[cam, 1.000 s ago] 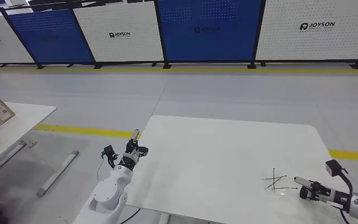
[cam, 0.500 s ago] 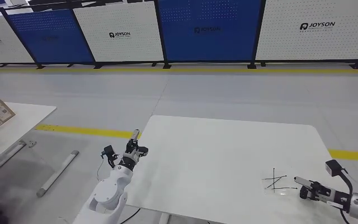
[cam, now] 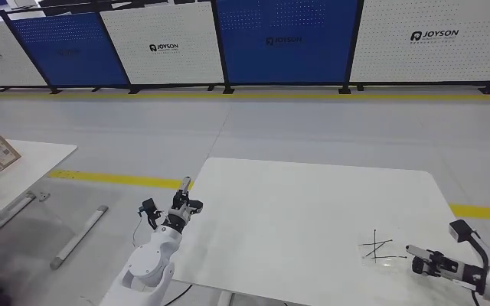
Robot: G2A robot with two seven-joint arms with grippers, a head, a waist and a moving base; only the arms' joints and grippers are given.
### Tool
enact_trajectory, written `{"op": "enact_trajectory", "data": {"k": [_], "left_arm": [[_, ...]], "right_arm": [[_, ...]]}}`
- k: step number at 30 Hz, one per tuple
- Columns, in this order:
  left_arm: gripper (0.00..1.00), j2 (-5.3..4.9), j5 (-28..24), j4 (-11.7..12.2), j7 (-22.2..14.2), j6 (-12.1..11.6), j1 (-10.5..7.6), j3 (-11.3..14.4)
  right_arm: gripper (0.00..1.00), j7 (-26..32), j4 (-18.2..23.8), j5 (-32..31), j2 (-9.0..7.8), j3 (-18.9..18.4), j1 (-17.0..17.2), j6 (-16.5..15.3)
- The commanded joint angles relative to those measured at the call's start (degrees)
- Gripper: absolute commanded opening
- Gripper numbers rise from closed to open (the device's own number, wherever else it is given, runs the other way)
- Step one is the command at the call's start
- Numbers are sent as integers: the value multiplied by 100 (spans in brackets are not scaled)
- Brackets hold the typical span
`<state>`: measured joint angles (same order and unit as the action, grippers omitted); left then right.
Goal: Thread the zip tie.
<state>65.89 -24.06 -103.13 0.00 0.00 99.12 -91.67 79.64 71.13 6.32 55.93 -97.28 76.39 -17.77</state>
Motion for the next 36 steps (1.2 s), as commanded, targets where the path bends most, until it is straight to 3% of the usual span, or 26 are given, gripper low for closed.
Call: {"op": "enact_trajectory", "data": {"k": [1,6,9,20,22,26,30,36], "left_arm": [[100,0,0,0,0,0,0,0],[100,0,0,0,0,0,0,0],[100,0,0,0,0,0,0,0],[100,0,0,0,0,0,0,0],[100,0,0,0,0,0,0,0],[100,0,0,0,0,0,0,0],[100,0,0,0,0,0,0,0],[100,0,0,0,0,0,0,0]], "right_arm": [[100,0,1,-1,0,0,0,0],[100,0,1,-1,0,0,0,0],[100,0,91,-114,-9,182,-18,137],[99,-15,-366,-210,-77,538,-366,245],[83,-3,-427,-178,-89,546,-387,217],[71,0,-488,-127,-120,562,-391,159],[50,0,-561,-64,-148,605,-421,160],[47,0,-785,-60,-175,817,-593,225]]}}
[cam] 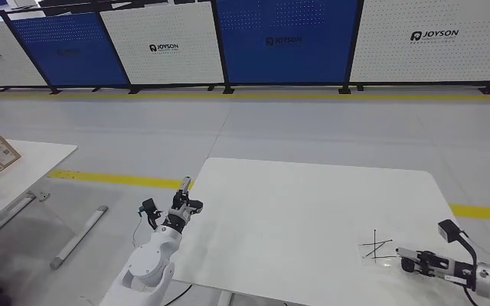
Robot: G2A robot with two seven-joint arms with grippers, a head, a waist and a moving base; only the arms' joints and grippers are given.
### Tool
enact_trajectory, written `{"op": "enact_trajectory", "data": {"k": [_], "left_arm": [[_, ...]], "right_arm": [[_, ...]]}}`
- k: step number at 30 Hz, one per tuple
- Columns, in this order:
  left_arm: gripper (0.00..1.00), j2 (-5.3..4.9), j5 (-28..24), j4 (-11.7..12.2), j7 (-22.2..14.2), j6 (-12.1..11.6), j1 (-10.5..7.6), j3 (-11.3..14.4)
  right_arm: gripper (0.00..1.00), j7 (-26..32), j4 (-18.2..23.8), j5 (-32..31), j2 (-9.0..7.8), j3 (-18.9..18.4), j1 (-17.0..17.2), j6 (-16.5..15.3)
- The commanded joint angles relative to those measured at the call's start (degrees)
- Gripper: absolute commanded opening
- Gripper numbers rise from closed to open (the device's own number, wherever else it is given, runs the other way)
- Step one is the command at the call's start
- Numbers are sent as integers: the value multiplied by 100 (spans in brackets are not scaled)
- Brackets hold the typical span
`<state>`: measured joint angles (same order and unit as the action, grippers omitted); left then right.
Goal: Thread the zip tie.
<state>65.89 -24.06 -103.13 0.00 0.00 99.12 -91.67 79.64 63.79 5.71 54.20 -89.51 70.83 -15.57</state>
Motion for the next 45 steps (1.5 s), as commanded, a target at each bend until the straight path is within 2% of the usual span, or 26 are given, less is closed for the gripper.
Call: {"op": "enact_trajectory", "data": {"k": [1,9,10,16,22,32,35,41,45], "left_arm": [[100,0,0,0,0,0,0,0],[100,0,0,0,0,0,0,0],[100,0,0,0,0,0,0,0],[100,0,0,0,0,0,0,0],[100,0,0,0,0,0,0,0],[100,0,0,0,0,0,0,0],[100,0,0,0,0,0,0,0],[100,0,0,0,0,0,0,0],[100,0,0,0,0,0,0,0]], "right_arm": [[47,0,-97,8,-5,80,-71,2],[40,0,-422,118,-66,259,-250,-125],[36,0,-437,133,-76,268,-253,-138],[33,0,-502,224,-133,348,-273,-159],[25,0,-558,267,-176,458,-334,-126],[22,0,-801,354,-211,708,-544,-113],[18,0,-872,400,-217,787,-600,-117],[0,0,-1043,548,-241,1002,-739,-133],[0,0,-1126,695,-267,1079,-789,-208]]}}
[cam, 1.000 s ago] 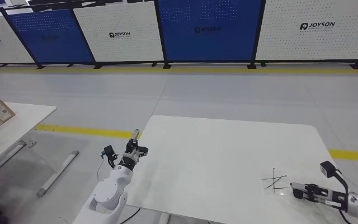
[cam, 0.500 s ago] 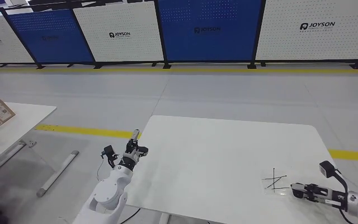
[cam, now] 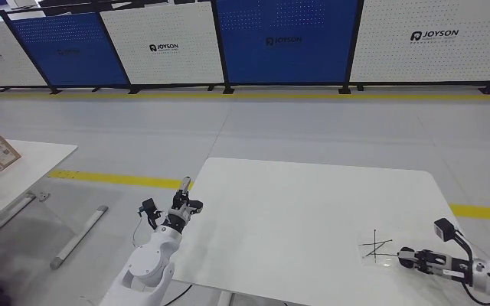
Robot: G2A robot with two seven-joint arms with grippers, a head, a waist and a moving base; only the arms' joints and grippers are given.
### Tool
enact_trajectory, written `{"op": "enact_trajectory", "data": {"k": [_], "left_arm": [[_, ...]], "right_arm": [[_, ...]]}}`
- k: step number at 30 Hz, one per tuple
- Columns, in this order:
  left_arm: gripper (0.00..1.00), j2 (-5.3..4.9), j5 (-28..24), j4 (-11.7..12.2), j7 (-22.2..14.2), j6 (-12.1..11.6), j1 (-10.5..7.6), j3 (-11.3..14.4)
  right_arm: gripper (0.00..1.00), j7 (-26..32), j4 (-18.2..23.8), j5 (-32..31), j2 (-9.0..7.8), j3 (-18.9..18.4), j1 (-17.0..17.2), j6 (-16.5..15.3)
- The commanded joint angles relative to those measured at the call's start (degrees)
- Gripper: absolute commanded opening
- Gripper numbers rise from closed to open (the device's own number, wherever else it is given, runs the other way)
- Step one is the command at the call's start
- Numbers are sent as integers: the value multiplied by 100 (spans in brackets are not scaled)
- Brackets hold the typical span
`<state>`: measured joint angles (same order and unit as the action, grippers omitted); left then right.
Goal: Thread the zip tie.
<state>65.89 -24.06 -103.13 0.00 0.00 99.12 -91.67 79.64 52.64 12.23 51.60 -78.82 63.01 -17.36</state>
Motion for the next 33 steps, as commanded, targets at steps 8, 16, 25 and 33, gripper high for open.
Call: {"op": "enact_trajectory", "data": {"k": [8,16,25,33], "left_arm": [[100,0,0,0,0,0,0,0],[100,0,0,0,0,0,0,0],[100,0,0,0,0,0,0,0],[100,0,0,0,0,0,0,0]], "right_arm": [[0,0,274,845,-164,-122,262,-212],[0,0,707,1340,-325,-231,627,-212],[0,0,707,1340,-325,-231,627,-212],[0,-44,719,1329,-324,-227,636,-206]]}}
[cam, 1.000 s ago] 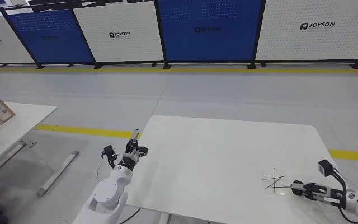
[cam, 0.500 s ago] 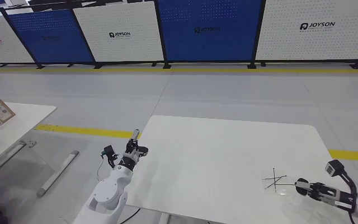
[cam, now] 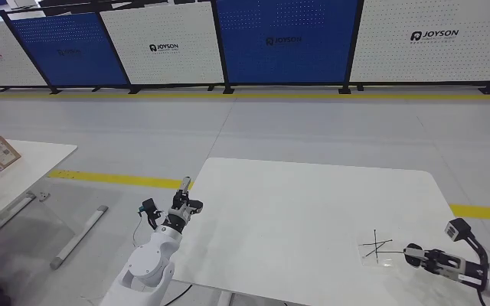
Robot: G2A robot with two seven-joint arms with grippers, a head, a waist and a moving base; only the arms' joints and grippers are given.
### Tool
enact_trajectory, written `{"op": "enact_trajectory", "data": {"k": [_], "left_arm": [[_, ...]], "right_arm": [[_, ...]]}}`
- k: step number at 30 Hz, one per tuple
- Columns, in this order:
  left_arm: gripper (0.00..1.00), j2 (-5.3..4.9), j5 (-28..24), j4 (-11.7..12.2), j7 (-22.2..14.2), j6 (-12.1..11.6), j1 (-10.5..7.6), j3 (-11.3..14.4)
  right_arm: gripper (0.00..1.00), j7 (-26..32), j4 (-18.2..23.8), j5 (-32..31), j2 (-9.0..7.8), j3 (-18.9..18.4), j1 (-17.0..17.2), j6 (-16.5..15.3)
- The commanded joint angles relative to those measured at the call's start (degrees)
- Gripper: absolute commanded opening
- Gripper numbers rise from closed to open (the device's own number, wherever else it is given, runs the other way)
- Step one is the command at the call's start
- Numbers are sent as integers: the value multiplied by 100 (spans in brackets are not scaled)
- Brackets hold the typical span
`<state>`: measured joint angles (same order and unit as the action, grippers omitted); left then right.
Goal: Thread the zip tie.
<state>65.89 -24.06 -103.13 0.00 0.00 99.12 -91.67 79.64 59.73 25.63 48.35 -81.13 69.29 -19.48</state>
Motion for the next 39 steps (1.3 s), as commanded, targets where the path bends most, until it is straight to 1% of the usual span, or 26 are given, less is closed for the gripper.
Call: {"op": "enact_trajectory", "data": {"k": [1,2,4,6,8,9,11,12,13,14,16,32,34,35,36,37,39], "left_arm": [[100,0,0,0,0,0,0,0],[100,0,0,0,0,0,0,0],[100,0,0,0,0,0,0,0],[100,0,0,0,0,0,0,0],[100,0,0,0,0,0,0,0],[100,0,0,0,0,0,0,0],[100,0,0,0,0,0,0,0],[100,0,0,0,0,0,0,0],[100,0,0,0,0,0,0,0],[100,0,0,0,0,0,0,0],[100,0,0,0,0,0,0,0],[100,0,0,0,0,0,0,0],[100,0,0,0,0,0,0,0],[100,0,0,0,0,0,0,0],[100,0,0,0,0,0,0,0],[100,0,0,0,0,0,0,0],[100,0,0,0,0,0,0,0]], "right_arm": [[0,-187,109,-53,9,21,50,0],[0,-349,250,-22,17,4,137,0],[0,-476,534,161,19,-117,312,0],[0,-454,947,587,18,-380,613,0],[0,-473,1310,760,14,-636,873,0],[0,-503,1589,823,16,-792,1066,0],[0,-589,1966,869,29,-996,1358,0],[0,-617,2226,888,47,-1070,1554,0],[0,-709,2397,830,64,-1116,1681,0],[0,-851,2549,741,84,-1140,1802,0],[0,-1132,2851,570,152,-1055,2041,0],[0,-1171,2856,554,154,-1042,2047,6],[0,-1601,2933,391,209,-822,2096,0],[0,-1726,2975,499,241,-732,2122,0],[0,-1955,3027,613,282,-719,2132,0],[0,-2150,3103,565,310,-745,2155,0],[0,-2471,3367,554,373,-816,2256,0]]}}
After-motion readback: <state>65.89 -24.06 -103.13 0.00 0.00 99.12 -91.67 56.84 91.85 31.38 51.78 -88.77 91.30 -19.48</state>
